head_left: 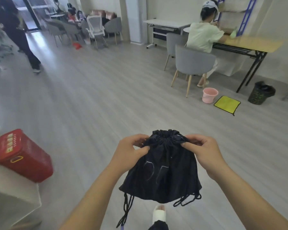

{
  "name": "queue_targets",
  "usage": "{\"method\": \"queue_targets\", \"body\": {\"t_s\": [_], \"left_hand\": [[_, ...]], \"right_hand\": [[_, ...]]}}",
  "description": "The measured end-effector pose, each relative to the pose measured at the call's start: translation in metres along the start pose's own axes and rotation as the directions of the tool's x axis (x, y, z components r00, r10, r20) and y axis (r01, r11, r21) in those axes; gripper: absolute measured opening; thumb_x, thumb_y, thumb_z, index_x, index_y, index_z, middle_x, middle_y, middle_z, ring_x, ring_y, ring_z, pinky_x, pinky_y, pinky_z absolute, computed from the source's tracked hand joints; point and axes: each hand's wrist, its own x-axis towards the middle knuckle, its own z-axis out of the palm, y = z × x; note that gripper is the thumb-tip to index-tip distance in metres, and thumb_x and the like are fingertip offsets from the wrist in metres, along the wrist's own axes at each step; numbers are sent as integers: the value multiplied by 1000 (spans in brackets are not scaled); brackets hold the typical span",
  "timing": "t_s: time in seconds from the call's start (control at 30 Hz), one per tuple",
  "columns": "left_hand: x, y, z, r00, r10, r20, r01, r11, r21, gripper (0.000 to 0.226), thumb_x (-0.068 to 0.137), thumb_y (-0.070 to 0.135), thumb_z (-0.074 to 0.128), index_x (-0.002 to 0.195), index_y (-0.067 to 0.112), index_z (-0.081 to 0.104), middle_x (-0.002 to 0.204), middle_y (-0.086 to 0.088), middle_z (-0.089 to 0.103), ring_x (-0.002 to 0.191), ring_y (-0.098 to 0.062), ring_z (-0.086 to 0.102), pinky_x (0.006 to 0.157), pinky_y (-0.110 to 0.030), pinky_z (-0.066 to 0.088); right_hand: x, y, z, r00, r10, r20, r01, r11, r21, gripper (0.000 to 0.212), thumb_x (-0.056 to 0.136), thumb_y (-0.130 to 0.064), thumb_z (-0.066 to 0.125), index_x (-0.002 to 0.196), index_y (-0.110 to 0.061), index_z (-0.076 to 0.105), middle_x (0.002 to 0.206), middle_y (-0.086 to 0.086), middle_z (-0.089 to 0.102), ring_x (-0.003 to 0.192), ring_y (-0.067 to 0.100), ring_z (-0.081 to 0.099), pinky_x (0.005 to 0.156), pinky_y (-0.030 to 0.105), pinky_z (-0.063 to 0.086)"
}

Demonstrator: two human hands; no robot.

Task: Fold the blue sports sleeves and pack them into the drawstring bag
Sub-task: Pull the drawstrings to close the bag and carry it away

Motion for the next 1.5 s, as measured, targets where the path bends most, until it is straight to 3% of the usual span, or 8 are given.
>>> {"method": "queue_targets", "body": {"t_s": [0.43,0.6,0.77,0.93,1.13,1.27,1.4,1.5], "left_hand": [[406,-13,19,998,4,62,-2,999,-37,26,82,8,72,96,29,77,87,15,75,85,-3,67,80,-12,49],[574,-33,19,998,-38,49,40,998,-38,31,82,4,72,89,34,76,84,15,76,85,-7,69,80,-21,54],[720,-54,-4,995,-103,-1,103,995,14,39,84,2,71,86,41,73,86,23,74,84,0,67,83,-20,50],[849,-91,-47,975,-160,-156,156,987,-36,35,85,3,71,90,38,74,89,23,75,88,1,67,86,-24,51],[1037,-162,-88,958,-175,-228,161,984,-77,27,85,9,73,97,34,76,90,24,75,87,3,67,79,-9,46],[1175,-189,-125,972,-118,-204,102,991,-85,32,84,8,73,96,38,74,88,24,74,84,-1,67,79,-16,51],[1311,-192,-155,988,-76,-135,62,992,-106,39,85,6,71,93,45,72,89,21,74,87,-3,67,77,-29,59],[1418,-203,-166,998,-38,-40,36,998,-52,34,86,9,68,96,41,71,92,22,72,89,-2,65,76,-30,58]], "right_hand": [[378,-23,-16,994,34,-100,-30,999,33,15,83,6,72,89,-7,78,85,2,79,79,9,72,71,16,54],[547,4,-14,999,44,2,-44,997,-61,26,79,1,77,99,-16,76,97,1,77,92,14,69,84,26,53],[713,-2,18,992,101,78,-97,994,-44,21,82,8,70,82,-12,77,81,1,76,75,6,67,71,20,52],[880,-34,70,971,59,231,-39,995,-89,18,84,1,71,82,-16,77,82,-3,75,76,3,65,71,19,50],[1093,-46,138,965,26,261,10,991,-136,16,83,3,71,83,-11,78,75,-8,74,74,5,66,69,14,50],[1227,-70,175,979,36,202,-7,990,-139,19,82,5,71,85,-12,78,79,0,77,75,11,68,74,26,54],[1345,-98,195,990,-2,141,23,989,-144,24,83,6,70,83,-17,78,68,-15,71,67,-1,63,66,12,48],[1436,-102,200,992,-36,119,62,972,-227,19,85,-2,72,85,-20,77,74,-16,71,76,3,62,72,19,47]]}}
